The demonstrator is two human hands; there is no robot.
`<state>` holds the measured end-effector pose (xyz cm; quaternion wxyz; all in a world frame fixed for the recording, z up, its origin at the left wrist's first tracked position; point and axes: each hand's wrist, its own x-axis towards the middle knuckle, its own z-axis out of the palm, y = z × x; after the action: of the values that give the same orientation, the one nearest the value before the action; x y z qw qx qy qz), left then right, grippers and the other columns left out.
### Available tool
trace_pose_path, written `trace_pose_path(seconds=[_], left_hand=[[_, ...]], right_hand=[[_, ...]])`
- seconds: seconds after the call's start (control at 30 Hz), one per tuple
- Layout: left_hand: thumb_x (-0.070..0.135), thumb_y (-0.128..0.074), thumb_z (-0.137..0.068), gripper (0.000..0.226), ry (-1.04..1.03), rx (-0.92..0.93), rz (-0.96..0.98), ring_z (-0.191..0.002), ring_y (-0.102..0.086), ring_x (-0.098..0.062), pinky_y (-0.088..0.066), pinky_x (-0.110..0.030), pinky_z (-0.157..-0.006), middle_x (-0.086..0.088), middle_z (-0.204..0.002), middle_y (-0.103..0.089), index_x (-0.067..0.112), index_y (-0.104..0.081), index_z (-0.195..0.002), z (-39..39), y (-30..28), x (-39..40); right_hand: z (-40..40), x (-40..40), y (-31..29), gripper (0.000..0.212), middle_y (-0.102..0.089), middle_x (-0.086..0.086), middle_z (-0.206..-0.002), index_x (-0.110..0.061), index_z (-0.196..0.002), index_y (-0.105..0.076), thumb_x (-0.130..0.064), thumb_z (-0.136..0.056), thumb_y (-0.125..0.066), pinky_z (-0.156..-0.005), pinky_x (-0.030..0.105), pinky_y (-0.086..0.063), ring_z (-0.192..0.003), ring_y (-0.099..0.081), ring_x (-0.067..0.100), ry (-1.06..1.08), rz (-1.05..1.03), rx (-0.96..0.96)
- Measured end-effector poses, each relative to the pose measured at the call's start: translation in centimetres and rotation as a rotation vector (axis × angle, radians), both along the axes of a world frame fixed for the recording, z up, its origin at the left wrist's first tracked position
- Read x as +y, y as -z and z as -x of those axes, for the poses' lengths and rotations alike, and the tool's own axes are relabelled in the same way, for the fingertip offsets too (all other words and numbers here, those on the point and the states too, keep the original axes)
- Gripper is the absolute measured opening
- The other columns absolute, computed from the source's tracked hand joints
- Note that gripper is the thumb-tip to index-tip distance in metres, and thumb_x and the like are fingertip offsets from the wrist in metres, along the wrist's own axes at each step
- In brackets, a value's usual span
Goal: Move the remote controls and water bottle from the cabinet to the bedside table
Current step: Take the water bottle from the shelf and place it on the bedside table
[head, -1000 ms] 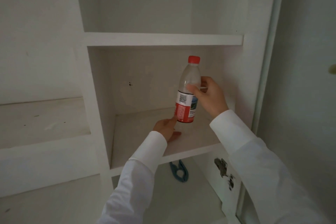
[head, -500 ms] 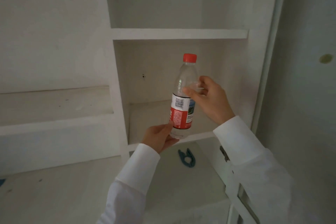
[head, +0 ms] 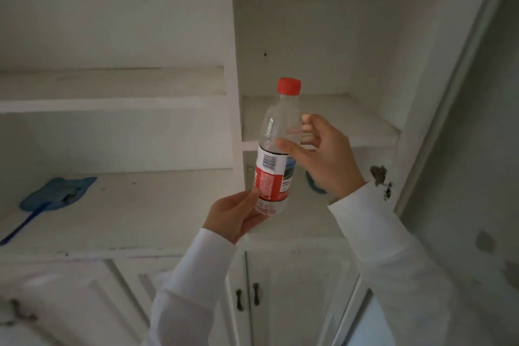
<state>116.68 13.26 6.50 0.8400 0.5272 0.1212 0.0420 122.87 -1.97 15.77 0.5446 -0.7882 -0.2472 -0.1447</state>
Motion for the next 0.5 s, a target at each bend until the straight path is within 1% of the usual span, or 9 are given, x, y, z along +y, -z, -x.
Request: trace_pose_path(seconds=[0.07, 0.13, 0.23, 0.3, 0.33, 0.4, 0.5], left_hand=[[0.014, -0.057, -0.089, 0.024, -0.022, 0.032, 0.023, -0.083, -0.071, -0.026, -0.058, -0.03, -0.078, -0.021, -0.094, -0.072, -0.003, -0.064, -0.105, 1.7, 1.5, 0.3], [0.014, -0.057, -0.089, 0.024, -0.044, 0.061, 0.052, -0.084, -0.071, -0.027, -0.057, -0.031, -0.08, -0.019, -0.091, -0.073, -0.003, -0.064, -0.105, 3.4, 3.1, 0.6], [0.014, -0.057, -0.089, 0.029, -0.072, 0.111, 0.082, -0.095, -0.068, -0.032, -0.055, -0.034, -0.085, -0.023, -0.099, -0.071, -0.005, -0.062, -0.11, 6.0, 5.3, 0.8], [0.017, -0.059, -0.085, 0.035, -0.095, 0.145, 0.1, -0.099, -0.067, -0.034, -0.054, -0.036, -0.087, -0.024, -0.104, -0.069, -0.004, -0.061, -0.113, 7.8, 6.7, 1.0], [0.02, -0.062, -0.082, 0.04, -0.104, 0.161, 0.103, -0.1, -0.067, -0.034, -0.054, -0.036, -0.088, -0.023, -0.105, -0.069, -0.004, -0.061, -0.114, 8.7, 7.4, 1.1], [0.025, -0.066, -0.074, 0.051, -0.125, 0.195, 0.102, -0.1, -0.067, -0.034, -0.054, -0.037, -0.089, -0.022, -0.106, -0.069, -0.002, -0.06, -0.116, 10.4, 8.6, 1.3], [0.024, -0.068, -0.071, 0.054, -0.186, 0.218, 0.135, -0.1, -0.067, -0.034, -0.054, -0.037, -0.088, -0.023, -0.107, -0.069, -0.004, -0.059, -0.117, 12.6, 10.1, 1.3]], right_hand=[[1.1, 0.5, 1.5, 0.06, -0.069, -0.002, -0.109, -0.014, -0.117, -0.057, -0.042, -0.068, -0.077, -0.083, 0.027, -0.055, -0.094, -0.068, 0.009, -0.034, -0.02, 0.036], [2.2, 1.1, 3.1, 0.058, -0.069, -0.004, -0.109, -0.015, -0.117, -0.057, -0.04, -0.069, -0.077, -0.082, 0.027, -0.055, -0.094, -0.068, 0.009, -0.068, -0.014, 0.068], [3.9, 1.9, 5.3, 0.058, -0.067, -0.006, -0.108, -0.016, -0.117, -0.057, -0.04, -0.069, -0.077, -0.079, 0.021, -0.055, -0.094, -0.067, 0.008, -0.116, 0.004, 0.118], [4.9, 2.5, 6.7, 0.057, -0.067, -0.007, -0.108, -0.017, -0.118, -0.057, -0.04, -0.069, -0.078, -0.074, 0.014, -0.054, -0.094, -0.066, 0.006, -0.151, 0.034, 0.155], [5.4, 2.8, 7.3, 0.055, -0.067, -0.008, -0.106, -0.017, -0.116, -0.058, -0.038, -0.069, -0.078, -0.073, 0.012, -0.053, -0.093, -0.066, 0.005, -0.169, 0.035, 0.179], [6.4, 3.2, 8.7, 0.05, -0.067, -0.008, -0.102, -0.018, -0.112, -0.059, -0.033, -0.069, -0.08, -0.075, 0.014, -0.054, -0.091, -0.067, 0.004, -0.197, 0.014, 0.232], [7.7, 3.8, 10.4, 0.048, -0.067, -0.01, -0.099, -0.02, -0.11, -0.06, -0.029, -0.068, -0.081, -0.072, 0.01, -0.052, -0.089, -0.066, -0.002, -0.239, 0.001, 0.289]])
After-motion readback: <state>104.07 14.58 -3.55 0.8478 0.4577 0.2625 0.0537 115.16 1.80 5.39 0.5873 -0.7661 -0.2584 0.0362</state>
